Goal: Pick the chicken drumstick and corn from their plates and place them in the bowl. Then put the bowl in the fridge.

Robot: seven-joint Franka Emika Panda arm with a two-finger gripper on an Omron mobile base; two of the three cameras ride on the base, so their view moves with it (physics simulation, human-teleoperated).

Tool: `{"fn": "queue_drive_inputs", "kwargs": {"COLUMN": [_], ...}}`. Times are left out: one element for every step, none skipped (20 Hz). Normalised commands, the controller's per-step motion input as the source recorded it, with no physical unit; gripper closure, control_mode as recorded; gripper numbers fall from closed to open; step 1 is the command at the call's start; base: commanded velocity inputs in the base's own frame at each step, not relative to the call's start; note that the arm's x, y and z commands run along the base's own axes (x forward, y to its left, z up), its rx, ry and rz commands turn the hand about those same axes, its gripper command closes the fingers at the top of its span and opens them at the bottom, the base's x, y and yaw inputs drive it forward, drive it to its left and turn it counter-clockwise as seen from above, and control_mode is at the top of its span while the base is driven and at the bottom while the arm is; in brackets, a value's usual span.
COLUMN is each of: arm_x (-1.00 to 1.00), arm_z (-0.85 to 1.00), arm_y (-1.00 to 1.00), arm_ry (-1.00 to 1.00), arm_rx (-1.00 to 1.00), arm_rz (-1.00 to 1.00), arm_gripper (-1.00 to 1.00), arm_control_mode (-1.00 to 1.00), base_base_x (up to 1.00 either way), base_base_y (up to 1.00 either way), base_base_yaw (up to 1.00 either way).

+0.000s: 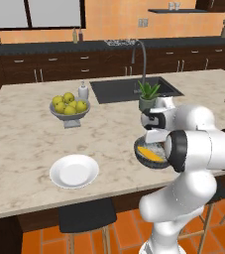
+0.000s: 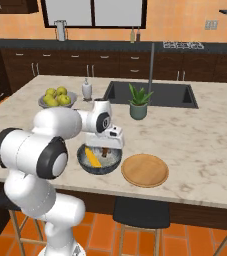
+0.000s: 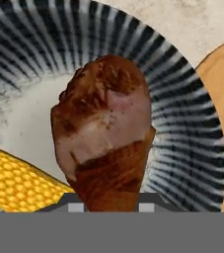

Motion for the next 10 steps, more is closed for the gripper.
{"fn": "queue_drive_inputs", "kwargs": {"arm_x": [0.36,0.27,0.12,0.03,0.02,0.01,0.00,0.02,0.04,0.05], "arm_z": [-0.29,-0.34,-0.46,-0.42,-0.38,-0.37,-0.36,-0.33,-0.30,-0.17], "arm_y": [0.04,0.04,0.16,0.14,0.05,0.01,0.00,0.00,0.00,0.00], "arm_ry": [0.00,0.00,0.00,0.00,0.00,0.00,0.00,0.00,0.00,0.00], "arm_rx": [0.00,0.00,0.00,0.00,0.00,0.00,0.00,0.00,0.00,0.00], "arm_rz": [0.00,0.00,0.00,0.00,0.00,0.00,0.00,0.00,0.00,0.00], "arm_gripper": [1.00,1.00,1.00,1.00,1.00,1.00,1.00,1.00,-1.00,-1.00], "arm_control_mode": [-1.00,-1.00,-1.00,-1.00,-1.00,-1.00,-1.00,-1.00,-1.00,-1.00], "base_base_x": [0.00,0.00,0.00,0.00,0.00,0.00,0.00,0.00,0.00,0.00], "base_base_y": [0.00,0.00,0.00,0.00,0.00,0.00,0.00,0.00,0.00,0.00], "base_base_yaw": [0.00,0.00,0.00,0.00,0.00,0.00,0.00,0.00,0.00,0.00]}}
